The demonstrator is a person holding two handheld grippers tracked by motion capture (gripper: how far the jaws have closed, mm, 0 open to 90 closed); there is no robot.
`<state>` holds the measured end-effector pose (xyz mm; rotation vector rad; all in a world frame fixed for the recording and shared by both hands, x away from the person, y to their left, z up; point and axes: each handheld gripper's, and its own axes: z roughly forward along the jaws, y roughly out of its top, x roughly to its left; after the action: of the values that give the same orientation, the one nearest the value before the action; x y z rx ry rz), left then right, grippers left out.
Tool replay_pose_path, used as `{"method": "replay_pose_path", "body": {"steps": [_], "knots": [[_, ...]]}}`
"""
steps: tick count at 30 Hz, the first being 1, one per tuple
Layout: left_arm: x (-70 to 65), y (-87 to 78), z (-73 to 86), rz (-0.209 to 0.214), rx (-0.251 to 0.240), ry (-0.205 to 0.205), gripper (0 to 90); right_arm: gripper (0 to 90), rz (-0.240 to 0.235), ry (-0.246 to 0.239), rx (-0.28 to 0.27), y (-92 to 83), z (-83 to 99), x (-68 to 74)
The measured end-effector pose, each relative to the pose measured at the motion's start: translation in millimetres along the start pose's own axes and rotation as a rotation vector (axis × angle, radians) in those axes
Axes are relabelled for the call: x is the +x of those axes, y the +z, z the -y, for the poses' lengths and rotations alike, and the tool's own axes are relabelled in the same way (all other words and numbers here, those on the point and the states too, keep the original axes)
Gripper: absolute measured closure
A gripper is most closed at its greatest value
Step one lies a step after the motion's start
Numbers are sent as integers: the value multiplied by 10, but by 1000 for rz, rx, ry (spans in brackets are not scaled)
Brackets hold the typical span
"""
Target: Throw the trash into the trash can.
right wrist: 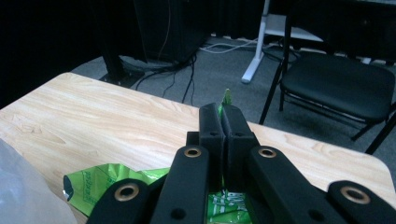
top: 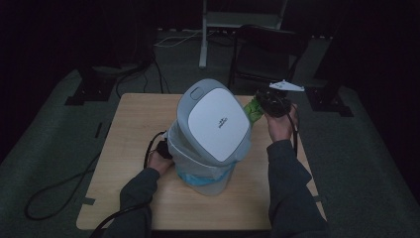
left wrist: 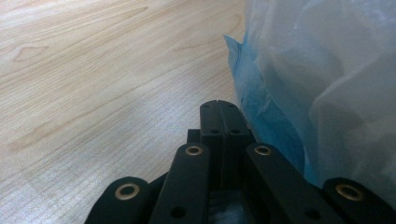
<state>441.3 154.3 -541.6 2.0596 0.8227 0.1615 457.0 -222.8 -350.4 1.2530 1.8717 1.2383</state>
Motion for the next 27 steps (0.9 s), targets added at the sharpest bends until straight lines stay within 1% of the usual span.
{"method": "replay_pose_path", "body": {"steps": [9, 18, 27], "knots": [[-4, -1, 2, -3, 0, 3, 900, 883, -12, -18, -17, -21, -139, 80], [-5, -1, 2, -3, -1, 3, 900, 882, -17, -30, -29, -51, -227, 116], [-6, -1, 3, -4, -1, 3, 900, 882, -30, -48, -46, -86, -322, 194]]}}
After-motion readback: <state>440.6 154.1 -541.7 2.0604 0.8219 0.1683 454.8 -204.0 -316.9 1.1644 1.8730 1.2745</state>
